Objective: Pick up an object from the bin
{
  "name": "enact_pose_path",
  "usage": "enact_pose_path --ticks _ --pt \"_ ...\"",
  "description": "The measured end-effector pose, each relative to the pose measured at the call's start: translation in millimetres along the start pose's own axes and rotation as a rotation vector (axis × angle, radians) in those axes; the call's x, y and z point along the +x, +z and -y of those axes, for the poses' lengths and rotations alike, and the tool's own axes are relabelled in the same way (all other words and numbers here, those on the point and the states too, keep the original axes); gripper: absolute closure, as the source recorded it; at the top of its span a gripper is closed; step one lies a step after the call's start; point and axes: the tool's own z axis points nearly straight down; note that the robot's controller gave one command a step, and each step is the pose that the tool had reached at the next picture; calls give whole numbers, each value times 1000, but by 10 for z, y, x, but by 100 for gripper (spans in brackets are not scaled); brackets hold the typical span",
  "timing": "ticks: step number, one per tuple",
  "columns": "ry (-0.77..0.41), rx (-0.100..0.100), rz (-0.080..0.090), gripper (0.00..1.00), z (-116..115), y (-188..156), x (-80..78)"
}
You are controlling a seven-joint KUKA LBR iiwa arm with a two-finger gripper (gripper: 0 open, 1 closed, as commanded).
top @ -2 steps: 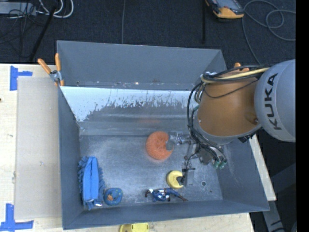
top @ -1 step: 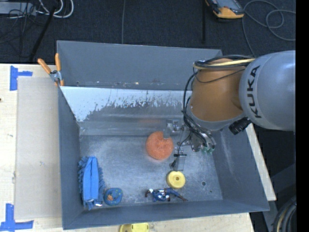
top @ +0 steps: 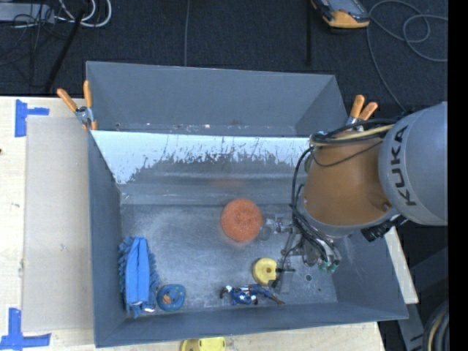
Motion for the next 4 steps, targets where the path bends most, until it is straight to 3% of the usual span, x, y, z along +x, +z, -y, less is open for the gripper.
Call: enact_pose_path --ticks 1,2,4 --pt "-83 -1 16 0 -127 772 193" --pt "129 -4 4 100 162 793 -10" --pt "128 -4 4 100 160 781 -9"
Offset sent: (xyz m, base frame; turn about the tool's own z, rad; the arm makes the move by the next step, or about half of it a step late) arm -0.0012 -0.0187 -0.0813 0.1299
